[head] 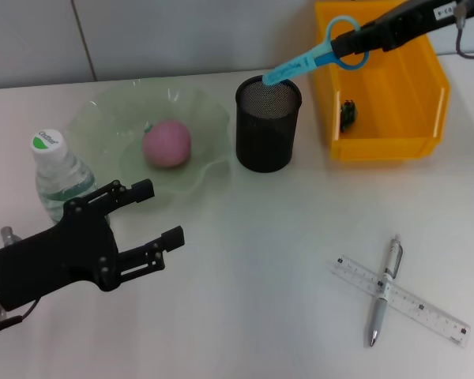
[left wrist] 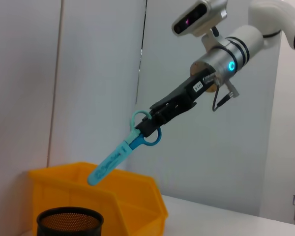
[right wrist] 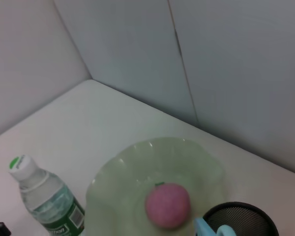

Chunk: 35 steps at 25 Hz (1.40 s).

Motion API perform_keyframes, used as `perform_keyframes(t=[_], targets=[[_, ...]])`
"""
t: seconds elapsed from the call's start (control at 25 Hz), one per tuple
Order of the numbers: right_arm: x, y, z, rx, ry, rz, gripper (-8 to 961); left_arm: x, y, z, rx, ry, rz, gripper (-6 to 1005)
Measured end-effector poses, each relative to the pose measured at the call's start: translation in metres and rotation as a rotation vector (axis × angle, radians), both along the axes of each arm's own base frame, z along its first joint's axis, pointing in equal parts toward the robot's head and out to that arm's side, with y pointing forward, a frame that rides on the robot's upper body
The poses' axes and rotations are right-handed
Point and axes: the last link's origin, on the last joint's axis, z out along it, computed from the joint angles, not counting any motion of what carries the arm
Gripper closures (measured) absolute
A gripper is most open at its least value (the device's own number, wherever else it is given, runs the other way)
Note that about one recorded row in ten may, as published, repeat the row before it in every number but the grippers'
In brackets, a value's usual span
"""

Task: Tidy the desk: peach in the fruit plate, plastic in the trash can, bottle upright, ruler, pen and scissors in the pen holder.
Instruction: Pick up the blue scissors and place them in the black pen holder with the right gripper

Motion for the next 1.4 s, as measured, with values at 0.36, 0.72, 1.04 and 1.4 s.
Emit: perform_keyframes(t=[0.36,0.72,1.04,1.4], targets=[[-0.026,0.013,-0.008,-0.041,-0.144,-0.030,874,-0.010,-0.007,-0.008,0.023,-0.009,0.017,188],[-0.044,0.029,-0.018,-0.025,-0.265,-0.077,873,-0.015,-0.011,-0.014,0.027,-0.024,0.036,188],[-0.048,0.036,-0.036,-0.026,-0.333,-0.078,873,-0.020,-0.012,-0.017,0.043,-0.029,0.058,188],[-0.048,0.042,-0.059,-0.042,-0.372,-0.077,870,-0.023,-0.012,-0.017,0.053,-0.024,0.069,188]])
